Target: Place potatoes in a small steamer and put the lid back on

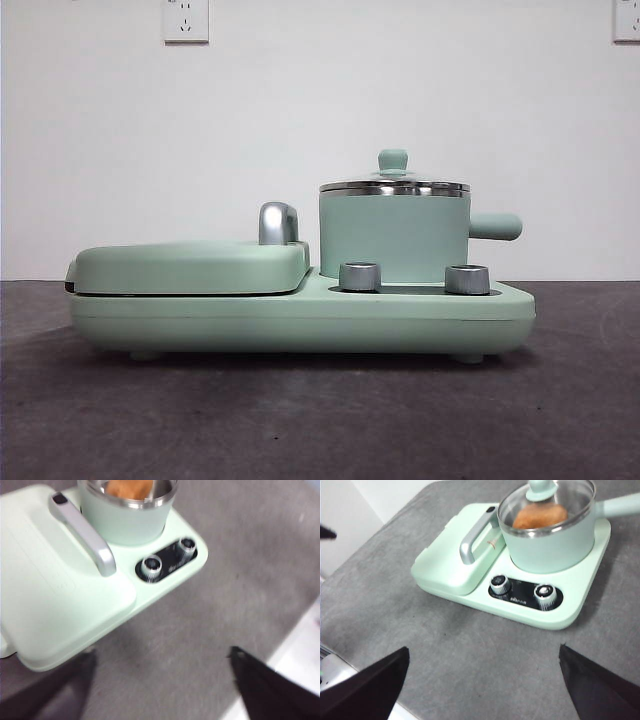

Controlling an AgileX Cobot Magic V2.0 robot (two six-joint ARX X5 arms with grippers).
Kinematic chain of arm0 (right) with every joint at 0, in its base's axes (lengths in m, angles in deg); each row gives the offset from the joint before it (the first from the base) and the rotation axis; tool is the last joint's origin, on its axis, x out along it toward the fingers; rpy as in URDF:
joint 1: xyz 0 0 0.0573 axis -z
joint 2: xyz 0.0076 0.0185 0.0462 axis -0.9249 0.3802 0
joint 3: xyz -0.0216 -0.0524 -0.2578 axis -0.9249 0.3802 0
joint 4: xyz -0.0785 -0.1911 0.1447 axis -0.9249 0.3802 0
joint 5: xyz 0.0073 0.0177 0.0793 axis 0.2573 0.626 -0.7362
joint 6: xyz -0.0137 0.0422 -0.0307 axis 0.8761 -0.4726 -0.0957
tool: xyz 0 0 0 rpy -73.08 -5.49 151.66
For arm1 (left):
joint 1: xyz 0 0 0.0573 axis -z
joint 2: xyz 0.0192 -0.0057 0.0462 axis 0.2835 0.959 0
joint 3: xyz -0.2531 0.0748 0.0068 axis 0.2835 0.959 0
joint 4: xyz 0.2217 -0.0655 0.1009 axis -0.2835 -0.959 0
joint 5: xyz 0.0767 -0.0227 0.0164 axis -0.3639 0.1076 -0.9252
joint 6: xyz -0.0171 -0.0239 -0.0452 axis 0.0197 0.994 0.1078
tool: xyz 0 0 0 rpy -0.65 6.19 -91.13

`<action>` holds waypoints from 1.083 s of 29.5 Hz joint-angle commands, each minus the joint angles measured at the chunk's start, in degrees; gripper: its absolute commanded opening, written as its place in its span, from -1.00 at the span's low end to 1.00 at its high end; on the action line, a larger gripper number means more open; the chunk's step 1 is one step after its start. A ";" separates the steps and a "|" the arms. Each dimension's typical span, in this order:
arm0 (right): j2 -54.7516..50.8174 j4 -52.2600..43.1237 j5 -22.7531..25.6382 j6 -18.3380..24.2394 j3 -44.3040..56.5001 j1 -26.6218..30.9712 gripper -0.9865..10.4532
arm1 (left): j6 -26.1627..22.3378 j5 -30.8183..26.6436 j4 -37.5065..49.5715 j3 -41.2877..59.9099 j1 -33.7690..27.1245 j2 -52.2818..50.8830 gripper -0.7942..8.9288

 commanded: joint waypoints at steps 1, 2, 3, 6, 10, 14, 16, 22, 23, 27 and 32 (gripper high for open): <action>0.17 -0.61 -1.92 1.75 -0.48 -0.37 -0.45 | 4.96 0.17 4.76 5.79 0.48 -6.10 -0.73; 0.17 -0.48 -3.23 2.47 -0.48 -0.37 -0.85 | 5.40 -0.13 5.27 7.13 0.48 -7.72 -0.82; 0.17 -0.39 -4.07 3.06 -0.48 -0.37 -0.76 | 5.70 -0.85 5.42 8.35 0.48 -9.29 -0.82; 0.17 -0.55 -3.67 3.06 -0.48 -0.37 -0.79 | 5.66 -3.50 3.61 9.62 0.48 -11.96 -0.82; 0.17 -0.55 -3.48 3.15 -0.50 -0.37 -0.79 | 5.64 -3.45 2.10 9.62 0.48 -13.68 -0.82; 0.17 -0.55 -2.97 3.23 -0.50 -0.37 -0.79 | 5.64 -3.45 2.95 9.60 0.48 -14.60 -0.82; 0.17 -0.55 -2.95 3.23 -0.52 -0.37 -0.79 | 5.64 -3.48 2.80 9.60 0.48 -14.71 -0.82; 0.17 -0.55 -2.95 3.26 -0.52 -0.37 -0.79 | 5.64 -3.45 3.65 10.36 -0.09 -16.65 -0.82; 0.17 -0.55 -2.97 3.23 -0.52 -0.37 -0.79 | 5.64 -3.45 4.20 10.78 -0.63 -17.33 -0.82; 0.17 -0.55 -2.95 3.23 -0.55 -0.37 -0.79 | 4.07 -2.71 11.85 17.40 -6.71 -23.10 -0.82; 0.17 -0.55 -2.97 3.23 -0.57 -0.37 -0.79 | -4.57 -2.80 26.67 31.41 -18.86 -32.92 -0.82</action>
